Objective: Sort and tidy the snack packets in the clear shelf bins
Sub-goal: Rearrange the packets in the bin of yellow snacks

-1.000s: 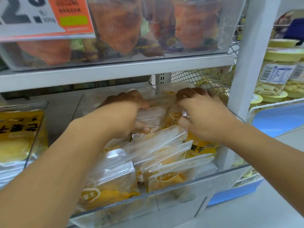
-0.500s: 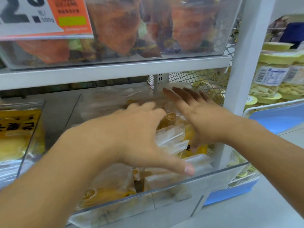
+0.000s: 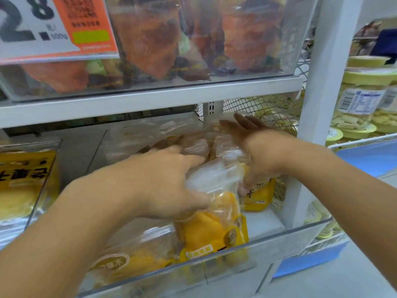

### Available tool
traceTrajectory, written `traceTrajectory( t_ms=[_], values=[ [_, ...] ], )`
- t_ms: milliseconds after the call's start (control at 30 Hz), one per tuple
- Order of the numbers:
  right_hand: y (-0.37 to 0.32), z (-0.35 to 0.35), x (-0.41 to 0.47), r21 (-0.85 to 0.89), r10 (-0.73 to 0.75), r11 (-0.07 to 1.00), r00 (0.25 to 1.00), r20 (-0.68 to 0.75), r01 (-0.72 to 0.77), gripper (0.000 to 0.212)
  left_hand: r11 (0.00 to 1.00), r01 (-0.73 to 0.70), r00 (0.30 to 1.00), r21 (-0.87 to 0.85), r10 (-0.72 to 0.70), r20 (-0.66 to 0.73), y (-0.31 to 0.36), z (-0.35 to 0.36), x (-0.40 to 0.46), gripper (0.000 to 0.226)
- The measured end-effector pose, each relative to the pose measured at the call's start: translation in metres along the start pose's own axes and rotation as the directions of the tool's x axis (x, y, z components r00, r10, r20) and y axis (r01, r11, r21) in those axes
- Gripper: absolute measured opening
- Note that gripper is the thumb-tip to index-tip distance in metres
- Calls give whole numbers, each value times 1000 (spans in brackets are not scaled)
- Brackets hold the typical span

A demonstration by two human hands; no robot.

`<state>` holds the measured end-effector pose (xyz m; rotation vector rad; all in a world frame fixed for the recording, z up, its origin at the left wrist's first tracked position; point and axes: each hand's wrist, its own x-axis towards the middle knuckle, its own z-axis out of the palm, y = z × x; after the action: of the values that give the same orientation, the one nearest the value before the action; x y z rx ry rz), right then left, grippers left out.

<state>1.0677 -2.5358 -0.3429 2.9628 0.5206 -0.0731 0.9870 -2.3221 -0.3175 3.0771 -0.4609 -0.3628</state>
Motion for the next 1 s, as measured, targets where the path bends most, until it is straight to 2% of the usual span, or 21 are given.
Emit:
traceTrajectory(
  t_ms=[67,167,233,300,333,433,600,700,767,833,900,1000],
  values=[
    [0,-8,7,62,32,997,999,25,-33,153,999,11,1000,-40,-11,-5,-4,0,2,91],
    [-1,-11,24,142,43,989,998,50,-50,117,1000,12,998,16,-11,-65,0,2,5,77],
    [0,-10,33,126,27,992,1000,-5,-26,107,998,19,995,62,-13,-98,5,4,6,77],
    [3,-9,38,18,-12,1000,992,-129,15,103,998,32,994,61,-25,-110,8,7,8,86],
    [4,-7,39,4,-16,1000,990,-143,17,106,998,38,992,49,-32,-119,8,8,9,91],
    [4,-2,43,93,81,993,994,-68,-75,124,997,62,988,49,-55,-142,7,13,11,110],
    [-2,-14,33,165,156,974,988,-3,-153,120,996,75,988,56,-67,-137,-1,18,16,128],
    [-7,-19,12,47,138,989,988,68,-142,67,998,40,991,45,-34,-132,-3,14,9,128],
    [-13,-20,-9,-58,130,991,986,109,-124,46,998,11,995,57,-5,-104,-5,12,2,127],
    [-18,-22,-30,-37,166,986,985,37,-165,50,997,-16,998,80,21,-63,-6,9,-5,125],
    [-25,-23,-49,-4,214,977,977,-4,-214,63,995,-31,999,91,34,-30,-5,8,-11,121],
    [-32,-20,-57,4,247,969,968,-46,-247,73,995,-19,998,98,25,-56,1,10,-9,120]
  ],
)
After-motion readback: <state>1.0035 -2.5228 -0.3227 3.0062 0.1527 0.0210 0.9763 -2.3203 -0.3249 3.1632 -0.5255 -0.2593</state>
